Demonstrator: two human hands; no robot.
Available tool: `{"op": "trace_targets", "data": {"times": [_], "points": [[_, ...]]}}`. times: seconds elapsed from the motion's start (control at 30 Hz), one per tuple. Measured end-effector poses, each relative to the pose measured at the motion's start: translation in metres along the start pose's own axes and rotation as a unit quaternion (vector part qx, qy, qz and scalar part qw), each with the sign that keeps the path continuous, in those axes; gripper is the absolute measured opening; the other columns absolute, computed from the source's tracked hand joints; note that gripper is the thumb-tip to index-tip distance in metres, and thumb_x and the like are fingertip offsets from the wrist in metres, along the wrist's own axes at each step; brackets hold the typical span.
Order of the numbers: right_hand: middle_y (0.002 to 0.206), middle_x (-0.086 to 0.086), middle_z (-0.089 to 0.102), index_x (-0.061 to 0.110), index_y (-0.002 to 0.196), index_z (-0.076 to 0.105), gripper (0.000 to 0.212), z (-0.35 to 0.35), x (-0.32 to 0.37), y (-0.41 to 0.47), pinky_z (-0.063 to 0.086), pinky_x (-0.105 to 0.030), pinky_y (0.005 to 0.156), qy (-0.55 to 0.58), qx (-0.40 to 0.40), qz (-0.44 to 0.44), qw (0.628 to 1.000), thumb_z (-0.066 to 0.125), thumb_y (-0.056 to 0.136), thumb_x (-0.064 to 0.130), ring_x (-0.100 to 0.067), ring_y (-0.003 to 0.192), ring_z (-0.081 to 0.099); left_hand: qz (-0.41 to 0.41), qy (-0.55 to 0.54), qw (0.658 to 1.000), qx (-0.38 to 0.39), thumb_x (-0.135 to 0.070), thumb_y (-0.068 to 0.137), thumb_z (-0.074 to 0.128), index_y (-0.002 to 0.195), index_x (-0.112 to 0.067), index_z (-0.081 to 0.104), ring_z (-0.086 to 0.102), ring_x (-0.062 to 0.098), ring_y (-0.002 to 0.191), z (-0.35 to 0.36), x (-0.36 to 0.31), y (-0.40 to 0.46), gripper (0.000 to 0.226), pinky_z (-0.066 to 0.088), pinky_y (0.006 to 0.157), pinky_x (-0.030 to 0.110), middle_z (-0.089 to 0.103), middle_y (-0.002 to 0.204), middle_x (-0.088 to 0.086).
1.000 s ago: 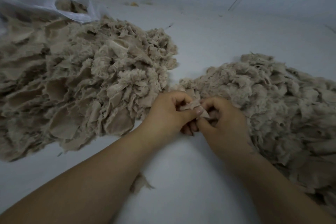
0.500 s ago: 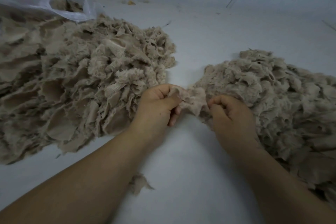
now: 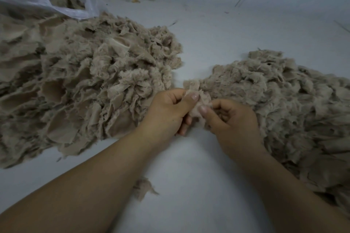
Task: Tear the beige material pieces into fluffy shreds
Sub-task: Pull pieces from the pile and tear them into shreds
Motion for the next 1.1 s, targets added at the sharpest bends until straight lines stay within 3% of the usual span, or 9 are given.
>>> {"op": "trace_targets", "data": {"times": [0.17,0.4,0.57,0.7,0.77,0.83,0.9,1.0,1.1], "points": [[0.049,0.004,0.057,0.024,0.063,0.063,0.039,-0.003,0.0,0.001,0.041,-0.02,0.046,0.043,0.015,0.033,0.998,0.056,0.101,0.017,-0.005,0.043,0.048,-0.02,0.044,0.998,0.045,-0.036,0.082,0.072,0.084,0.0,0.061,0.046,0.019,0.031,0.002,0.0,0.0,0.038,0.033,0.035,0.018,0.057,0.051,0.01],[0.047,0.01,0.057,0.022,0.065,0.062,0.035,-0.004,-0.001,0.001,0.041,-0.02,0.046,0.044,-0.021,0.045,0.998,0.057,0.1,0.026,-0.001,0.043,0.049,-0.037,0.022,0.995,0.087,-0.018,0.095,0.061,0.059,-0.018,0.061,0.044,0.02,0.029,-0.003,-0.001,-0.001,0.036,0.031,0.036,0.019,0.055,0.048,0.014],[0.054,0.006,0.064,0.024,0.061,0.062,0.037,-0.002,-0.01,0.003,0.047,-0.033,0.052,-0.039,-0.032,0.036,0.998,0.061,0.098,0.024,-0.006,0.045,0.051,0.007,-0.054,0.999,-0.001,-0.015,0.099,0.052,0.072,-0.008,0.059,0.042,0.02,0.029,-0.001,-0.002,-0.001,0.029,0.031,0.035,0.018,0.055,0.048,0.013],[0.063,0.012,0.068,0.031,0.072,0.066,0.022,-0.003,-0.011,0.004,0.058,-0.048,0.063,-0.038,-0.083,0.054,0.994,0.053,0.088,0.038,-0.01,0.053,0.06,0.098,-0.2,0.967,-0.122,-0.013,0.104,0.041,0.102,-0.003,0.054,0.068,0.028,0.063,-0.009,-0.01,0.01,0.017,0.055,0.052,0.034,0.068,0.104,0.021],[0.066,0.01,0.068,0.037,0.082,0.065,0.013,0.0,-0.01,0.004,0.057,-0.051,0.064,-0.04,-0.079,0.048,0.995,0.053,0.085,0.04,-0.017,0.056,0.063,0.094,-0.133,0.98,-0.115,-0.007,0.101,0.047,0.126,-0.011,0.045,0.066,0.027,0.072,-0.004,-0.006,0.011,0.025,0.057,0.058,0.04,0.061,0.122,0.011],[0.064,0.009,0.067,0.038,0.085,0.064,0.01,0.002,-0.009,0.004,0.057,-0.051,0.064,-0.049,-0.076,0.043,0.995,0.054,0.084,0.04,-0.019,0.058,0.064,0.111,0.092,0.984,-0.105,0.0,0.095,0.054,0.131,-0.02,0.045,0.06,0.026,0.071,0.002,0.001,0.015,0.043,0.053,0.063,0.04,0.058,0.121,-0.003],[0.062,0.012,0.065,0.032,0.078,0.065,0.012,0.003,-0.008,0.003,0.055,-0.044,0.06,-0.063,-0.079,0.031,0.994,0.056,0.082,0.039,-0.014,0.055,0.061,0.136,0.3,0.941,-0.075,0.002,0.088,0.057,0.136,-0.02,0.047,0.059,0.028,0.091,0.008,0.006,0.021,0.054,0.049,0.084,0.034,0.058,0.122,0.003],[0.083,0.012,0.066,0.035,0.087,0.063,0.008,0.001,-0.005,0.003,0.05,-0.032,0.064,-0.084,-0.078,-0.014,0.993,0.059,0.08,0.032,-0.008,0.061,0.054,0.185,0.403,0.895,-0.047,0.011,0.075,0.056,0.117,-0.009,0.066,0.056,0.025,0.102,0.009,0.004,0.026,0.048,0.032,0.087,0.005,0.061,0.108,0.013],[0.122,0.009,0.062,0.031,0.133,0.057,0.054,0.001,-0.006,0.005,0.046,-0.024,0.081,-0.087,0.023,-0.016,0.996,0.059,0.082,0.013,-0.003,0.079,0.049,0.204,0.399,0.893,-0.045,0.008,0.079,0.06,0.093,-0.007,0.073,0.058,0.017,0.085,0.01,0.001,0.02,0.024,0.038,0.073,0.01,0.067,0.089,0.007]]}}
Point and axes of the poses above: each hand's wrist, its own y-axis towards the middle knuckle, its own z-axis out of the palm, x = y × z, the point moved 2 cm from there along y, towards the middle knuckle
